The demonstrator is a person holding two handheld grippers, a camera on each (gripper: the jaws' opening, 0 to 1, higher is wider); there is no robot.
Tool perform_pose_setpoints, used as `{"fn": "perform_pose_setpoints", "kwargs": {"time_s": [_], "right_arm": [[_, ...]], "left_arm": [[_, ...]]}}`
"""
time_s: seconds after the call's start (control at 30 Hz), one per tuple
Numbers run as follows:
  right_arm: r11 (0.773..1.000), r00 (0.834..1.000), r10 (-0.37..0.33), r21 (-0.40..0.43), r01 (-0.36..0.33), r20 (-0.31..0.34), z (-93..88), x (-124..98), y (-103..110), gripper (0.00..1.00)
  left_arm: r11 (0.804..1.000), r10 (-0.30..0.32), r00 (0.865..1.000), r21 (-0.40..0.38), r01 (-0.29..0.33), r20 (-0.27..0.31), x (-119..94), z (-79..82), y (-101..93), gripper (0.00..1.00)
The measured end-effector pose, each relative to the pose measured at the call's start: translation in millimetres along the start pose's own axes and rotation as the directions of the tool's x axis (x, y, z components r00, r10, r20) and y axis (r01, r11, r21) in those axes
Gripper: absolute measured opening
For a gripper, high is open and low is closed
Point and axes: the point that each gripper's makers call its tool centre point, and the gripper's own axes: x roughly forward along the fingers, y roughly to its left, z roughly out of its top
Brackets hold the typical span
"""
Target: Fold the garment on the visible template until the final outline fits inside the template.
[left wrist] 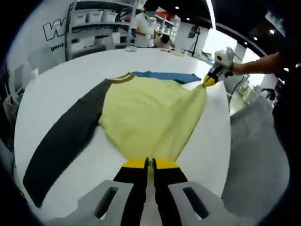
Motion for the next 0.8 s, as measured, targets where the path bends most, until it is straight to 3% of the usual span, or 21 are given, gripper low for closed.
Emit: {"fn": "perform_pose_setpoints", "kwargs": {"time_s": [0.17,0.33,0.43,0.57,0.73,0.8], "right_arm": [[0.999,1.0,0.023,-0.037,-0.023,0.001,-1.7,-9.9,15.6,0.0],[0.989,0.998,0.065,-0.133,-0.065,-0.007,-7.5,-18.7,35.5,0.0],[0.969,0.995,0.09,-0.229,-0.095,-0.032,-18.8,-21.6,49.9,0.0],[0.958,0.993,0.11,-0.261,-0.119,-0.049,-30.2,-21.6,64.0,0.0],[0.919,0.988,0.106,-0.369,-0.139,-0.109,-47.3,-16.9,76.0,0.0],[0.9,0.985,0.117,-0.405,-0.158,-0.124,-51.8,-15.0,81.5,0.0]], "left_arm": [[1.0,-0.01,1.0,0.011,0.01,0.011,-10.3,-2.6,-2.9,0.03],[0.996,-0.054,0.998,0.069,0.052,0.026,-19.5,-3.3,-17.1,0.03],[0.991,-0.079,0.996,0.114,0.075,0.03,-23.8,-6.7,-27.8,0.03],[0.973,-0.112,0.994,0.202,0.108,0.008,-26.4,-16.3,-41.1,0.03],[0.955,-0.144,0.989,0.257,0.149,-0.04,-26.4,-37.5,-57.0,0.03],[0.938,-0.161,0.984,0.3,0.174,-0.07,-25.8,-48.3,-64.6,0.03]]}}
